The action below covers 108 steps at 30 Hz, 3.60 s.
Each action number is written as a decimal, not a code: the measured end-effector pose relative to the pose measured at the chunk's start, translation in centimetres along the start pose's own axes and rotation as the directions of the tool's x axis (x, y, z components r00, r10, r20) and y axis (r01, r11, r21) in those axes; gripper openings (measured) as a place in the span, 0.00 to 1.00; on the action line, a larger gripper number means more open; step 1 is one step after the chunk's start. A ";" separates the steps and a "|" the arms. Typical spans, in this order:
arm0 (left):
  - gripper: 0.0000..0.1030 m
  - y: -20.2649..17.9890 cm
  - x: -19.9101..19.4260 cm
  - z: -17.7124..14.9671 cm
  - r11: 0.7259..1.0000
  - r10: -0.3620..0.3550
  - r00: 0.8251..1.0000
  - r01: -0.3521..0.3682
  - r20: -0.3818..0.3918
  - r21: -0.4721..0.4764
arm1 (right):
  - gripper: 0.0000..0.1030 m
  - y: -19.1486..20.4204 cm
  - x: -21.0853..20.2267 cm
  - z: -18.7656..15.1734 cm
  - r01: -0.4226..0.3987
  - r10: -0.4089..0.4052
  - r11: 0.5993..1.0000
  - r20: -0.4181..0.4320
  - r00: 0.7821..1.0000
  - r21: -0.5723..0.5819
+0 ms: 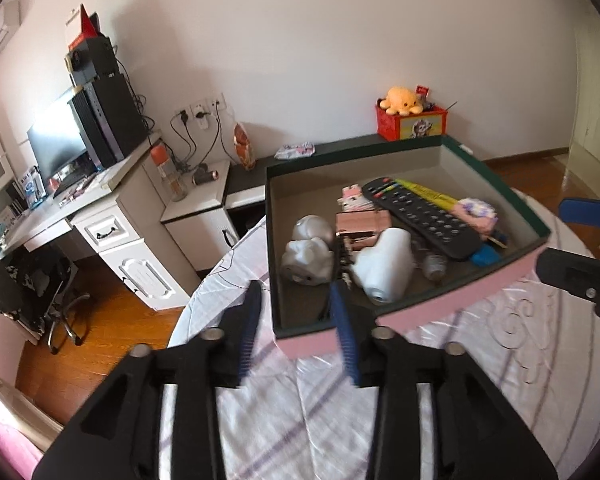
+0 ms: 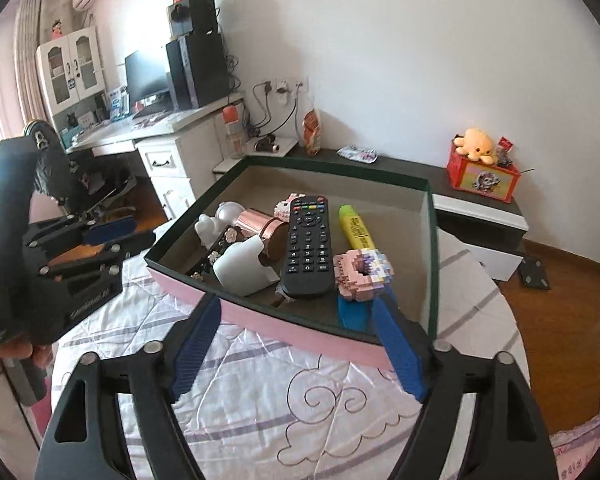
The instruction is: Organize rigid objects
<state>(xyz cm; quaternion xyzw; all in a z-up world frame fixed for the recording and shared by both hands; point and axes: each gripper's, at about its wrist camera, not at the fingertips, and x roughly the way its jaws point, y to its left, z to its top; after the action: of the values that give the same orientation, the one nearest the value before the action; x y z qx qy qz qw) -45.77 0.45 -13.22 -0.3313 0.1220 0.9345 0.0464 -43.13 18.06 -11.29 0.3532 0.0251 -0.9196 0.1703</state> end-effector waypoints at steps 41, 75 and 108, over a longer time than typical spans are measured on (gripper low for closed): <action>1.00 -3.0 -28.6 -8.3 0.991 0.078 0.903 -0.024 0.423 -0.132 | 1.00 8.9 -24.8 -9.1 0.157 -0.146 0.988 0.420 0.896 0.009; 1.00 -1.8 -40.9 -11.6 0.978 0.179 0.747 -0.066 0.640 -0.196 | 1.00 15.3 -35.5 -11.1 0.217 -0.153 0.976 0.637 0.756 -0.023; 1.00 -1.7 -46.2 -13.3 0.972 0.226 0.686 -0.107 0.691 -0.211 | 1.00 18.1 -40.4 -12.5 0.228 -0.144 0.973 0.685 0.714 -0.032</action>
<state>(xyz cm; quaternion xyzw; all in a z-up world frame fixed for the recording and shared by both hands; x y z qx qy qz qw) -1.50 -1.61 5.59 0.0646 0.0517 0.9964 -0.0210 -1.18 15.05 7.26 -0.0210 0.0494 -0.9941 0.0941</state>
